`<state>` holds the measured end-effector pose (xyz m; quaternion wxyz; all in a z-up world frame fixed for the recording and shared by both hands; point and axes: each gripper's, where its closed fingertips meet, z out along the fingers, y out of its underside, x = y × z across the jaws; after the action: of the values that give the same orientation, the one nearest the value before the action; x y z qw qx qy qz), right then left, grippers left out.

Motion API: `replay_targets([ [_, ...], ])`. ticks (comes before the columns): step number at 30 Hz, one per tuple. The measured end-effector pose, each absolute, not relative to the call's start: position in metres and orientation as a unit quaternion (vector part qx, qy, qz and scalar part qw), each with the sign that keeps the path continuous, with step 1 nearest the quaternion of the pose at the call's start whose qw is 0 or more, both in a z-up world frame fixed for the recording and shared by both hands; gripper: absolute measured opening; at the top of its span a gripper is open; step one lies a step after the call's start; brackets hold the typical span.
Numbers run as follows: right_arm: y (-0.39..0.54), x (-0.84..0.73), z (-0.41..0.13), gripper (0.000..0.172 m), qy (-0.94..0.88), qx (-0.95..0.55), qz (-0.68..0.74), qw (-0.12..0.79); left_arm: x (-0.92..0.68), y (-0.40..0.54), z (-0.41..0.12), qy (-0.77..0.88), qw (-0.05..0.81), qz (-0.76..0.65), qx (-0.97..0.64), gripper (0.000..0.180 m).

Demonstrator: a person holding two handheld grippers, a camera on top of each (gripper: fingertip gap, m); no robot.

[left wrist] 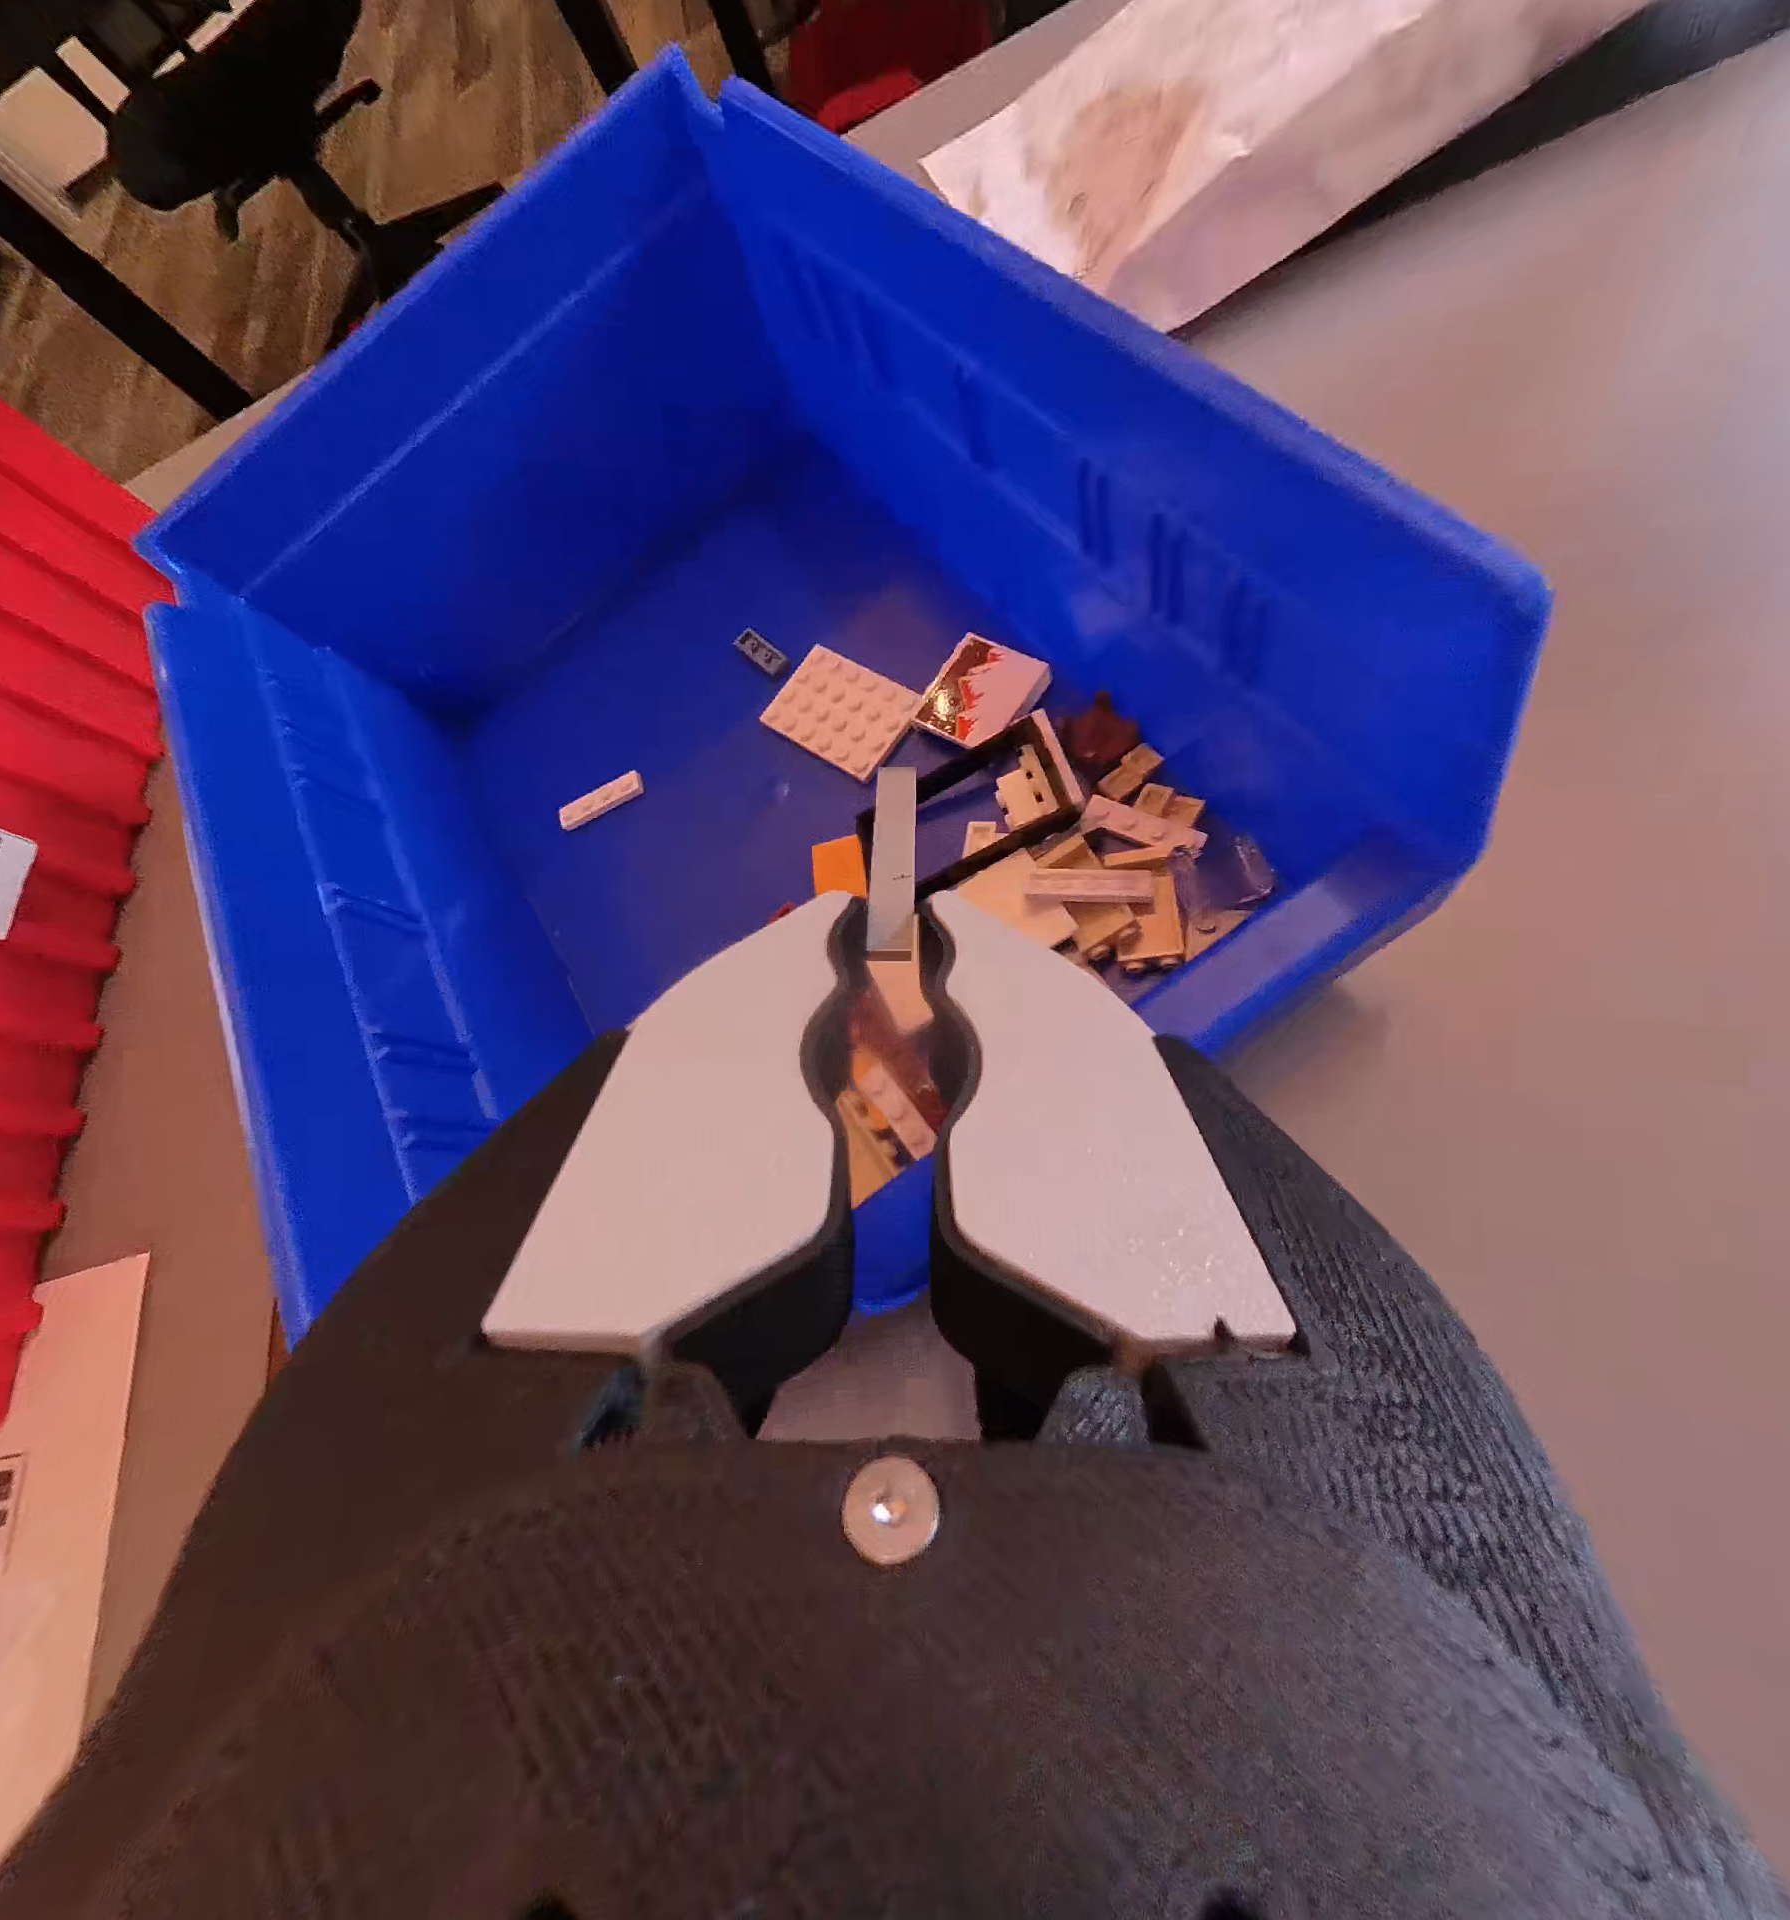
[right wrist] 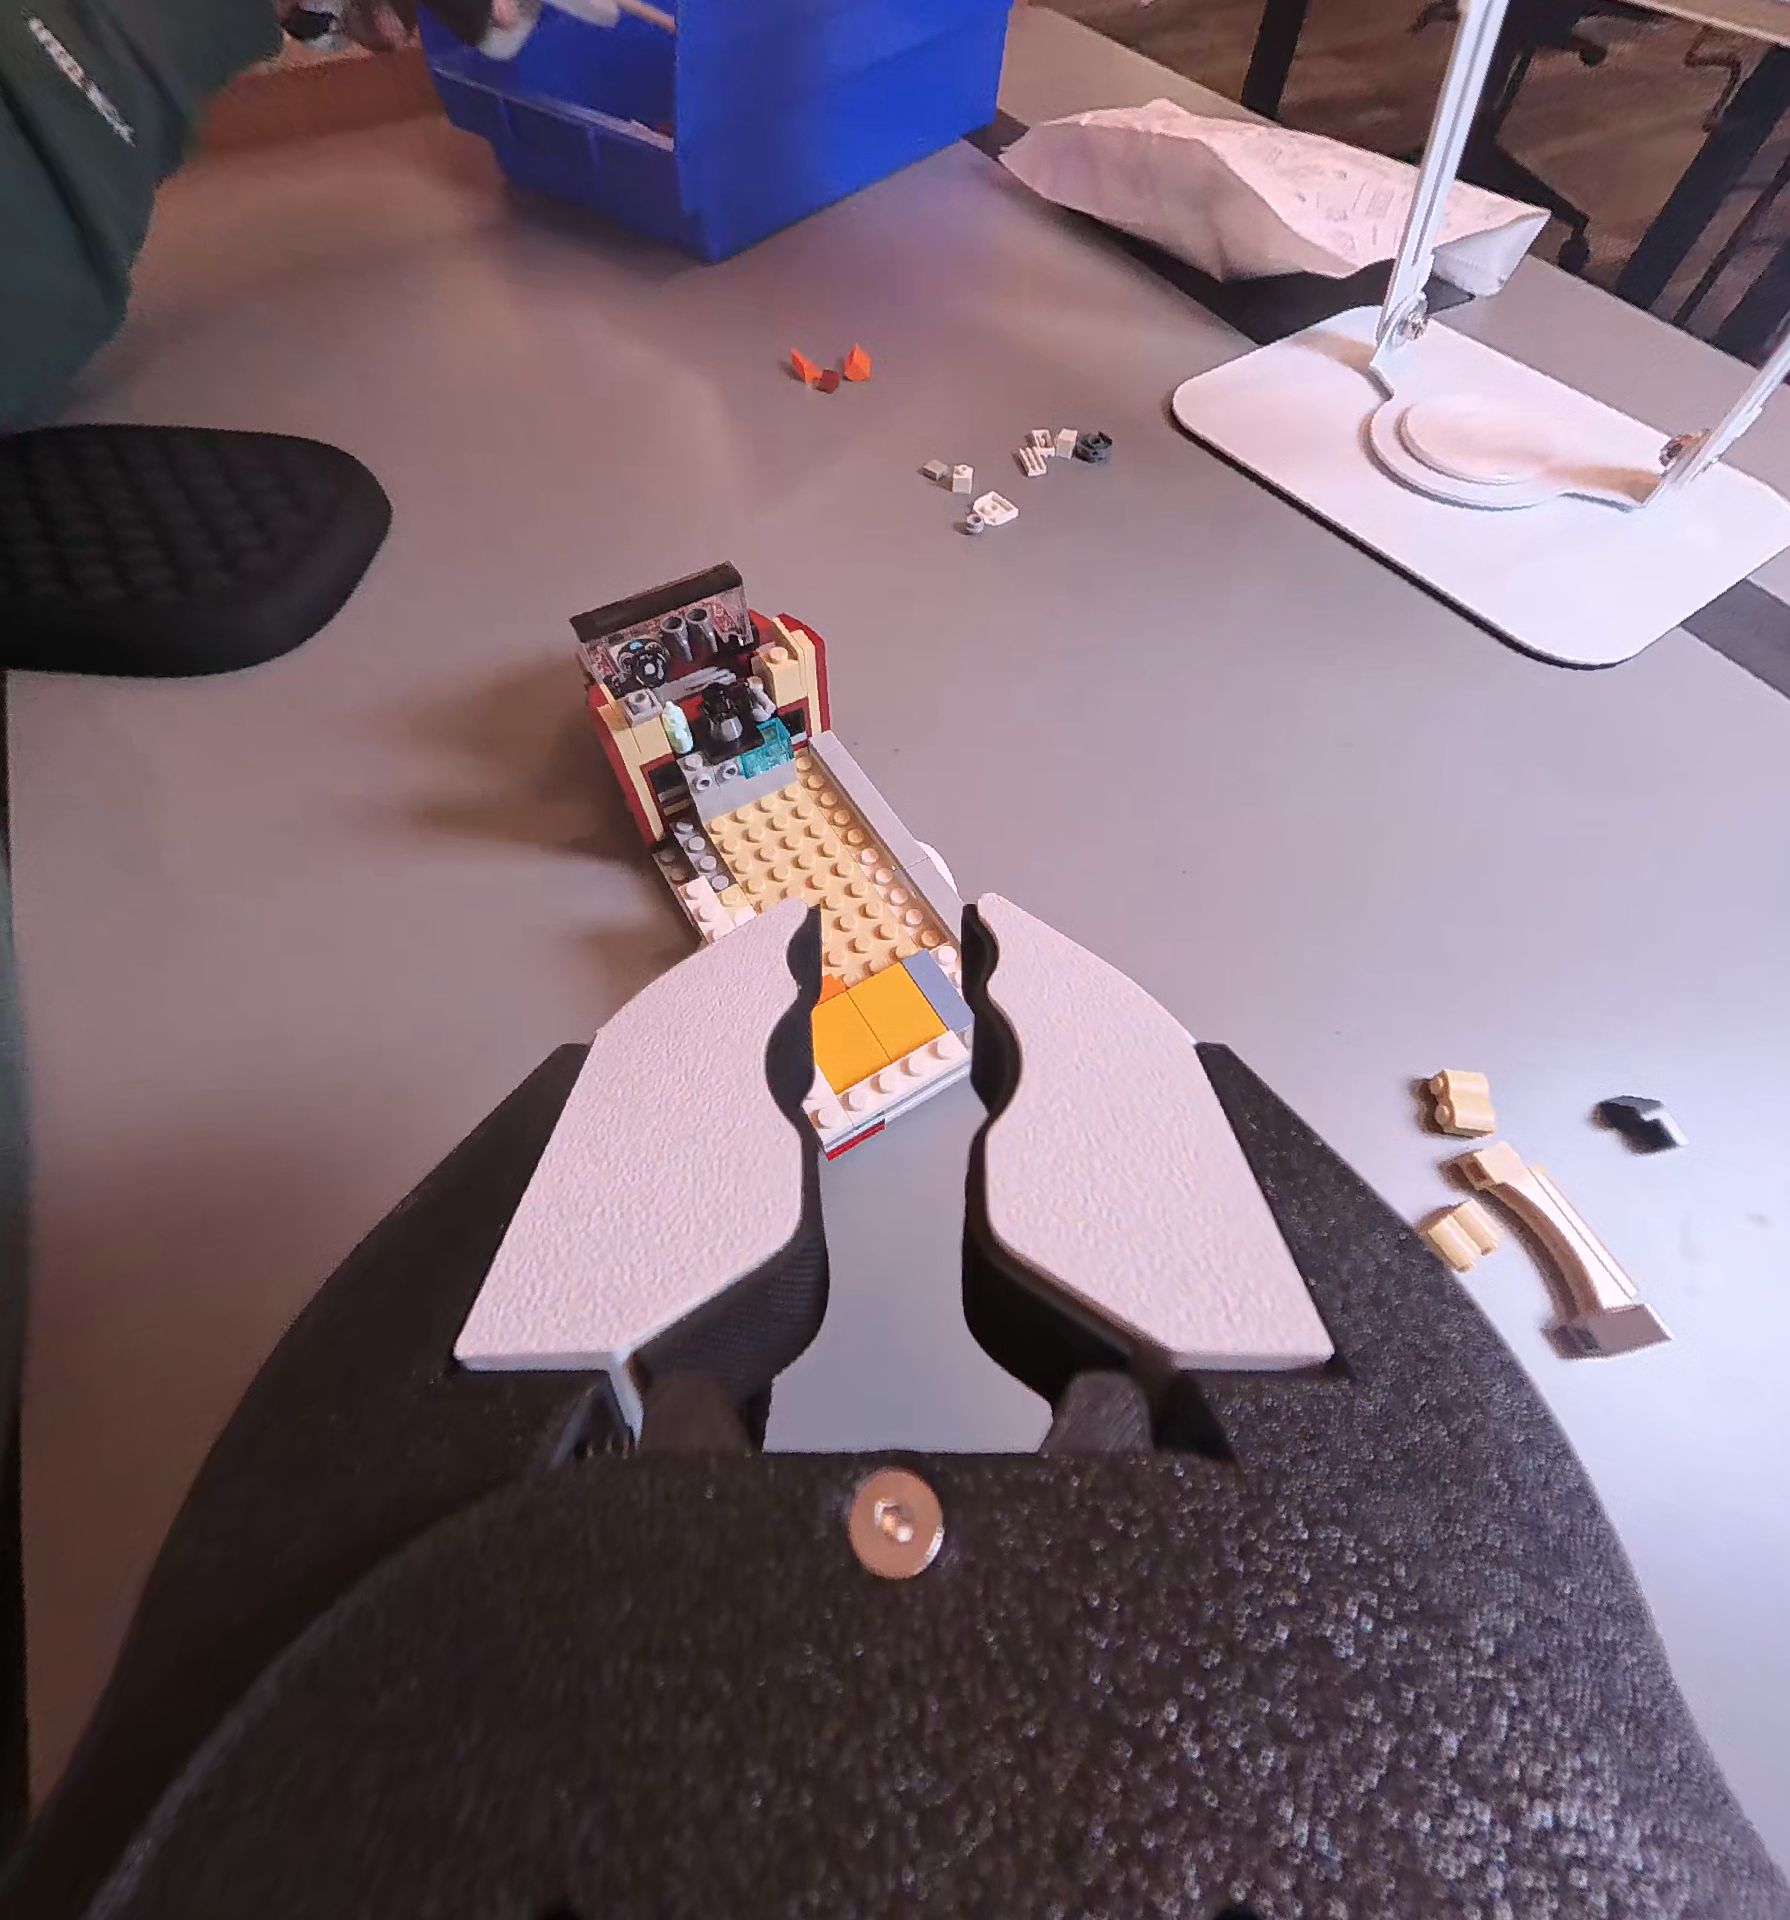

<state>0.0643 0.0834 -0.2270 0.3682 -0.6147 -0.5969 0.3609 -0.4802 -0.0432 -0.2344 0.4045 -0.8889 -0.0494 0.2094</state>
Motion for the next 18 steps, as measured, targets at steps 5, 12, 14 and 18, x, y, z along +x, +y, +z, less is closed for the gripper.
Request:
replay_targets([
  [5,0.082,0.064,-0.231,0.024,-0.607,-0.614,0.341,0.371,-0.481,-0.041,-0.241,-0.006,0.375,0.188,-0.908,0.074],
  [12,0.081,0.062,-0.233,0.023,-0.605,-0.613,0.347,0.371,-0.478,-0.084,-0.287,0.151,0.161,0.187,-0.957,0.068],
  [14,0.081,0.062,-0.235,0.022,-0.606,-0.614,0.344,0.371,-0.475,-0.090,-0.296,0.189,0.120,0.212,-0.951,0.035],
  [18,0.081,0.065,-0.233,0.021,-0.603,-0.615,0.340,0.376,-0.423,-0.081,-0.295,0.243,0.145,0.242,-0.928,0.031],
])
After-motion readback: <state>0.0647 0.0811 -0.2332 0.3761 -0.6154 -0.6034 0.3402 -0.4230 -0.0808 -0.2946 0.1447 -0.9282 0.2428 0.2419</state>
